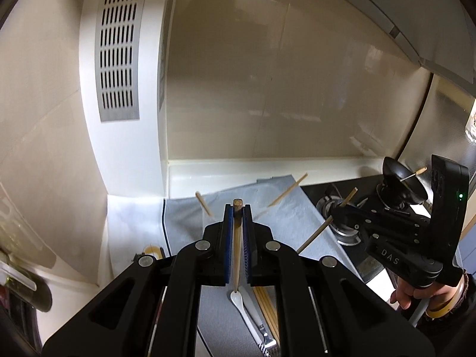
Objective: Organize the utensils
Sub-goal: 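Lift both chopsticks and lower them into the clear plastic holder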
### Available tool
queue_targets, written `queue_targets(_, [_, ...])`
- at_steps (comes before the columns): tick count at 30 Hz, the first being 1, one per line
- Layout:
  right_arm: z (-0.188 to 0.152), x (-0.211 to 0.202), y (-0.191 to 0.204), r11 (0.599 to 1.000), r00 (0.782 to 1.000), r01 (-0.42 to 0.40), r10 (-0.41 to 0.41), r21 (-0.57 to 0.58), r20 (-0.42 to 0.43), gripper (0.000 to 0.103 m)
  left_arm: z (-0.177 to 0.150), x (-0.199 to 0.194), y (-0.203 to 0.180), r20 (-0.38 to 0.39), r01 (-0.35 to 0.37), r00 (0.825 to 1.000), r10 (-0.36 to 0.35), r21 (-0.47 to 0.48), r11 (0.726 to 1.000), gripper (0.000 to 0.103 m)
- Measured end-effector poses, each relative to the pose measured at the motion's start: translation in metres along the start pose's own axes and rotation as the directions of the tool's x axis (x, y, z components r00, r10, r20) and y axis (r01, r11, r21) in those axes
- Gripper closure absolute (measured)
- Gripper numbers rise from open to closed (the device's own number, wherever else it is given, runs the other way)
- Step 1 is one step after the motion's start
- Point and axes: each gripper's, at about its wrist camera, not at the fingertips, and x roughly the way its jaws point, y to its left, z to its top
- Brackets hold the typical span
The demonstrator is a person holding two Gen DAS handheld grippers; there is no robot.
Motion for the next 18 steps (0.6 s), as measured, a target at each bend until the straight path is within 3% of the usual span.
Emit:
queue_targets(7, [0.03,-0.015,-0.004,1.0,0.997,0.004,-0.003,-0.015,0.075,0.097,0.03,-0.013,-0.004,0.084,0.008,0.996,-0.009,0.012,1.0,0.097])
queue_targets(18, [0.077,-0.027,-0.004,0.998,0.983,0.025,-0.013,-0.064,0.184,0.097,0.075,-0.02,-0.019,0.215,0.004,0.977,-0.016,0.055,0.998,0.097])
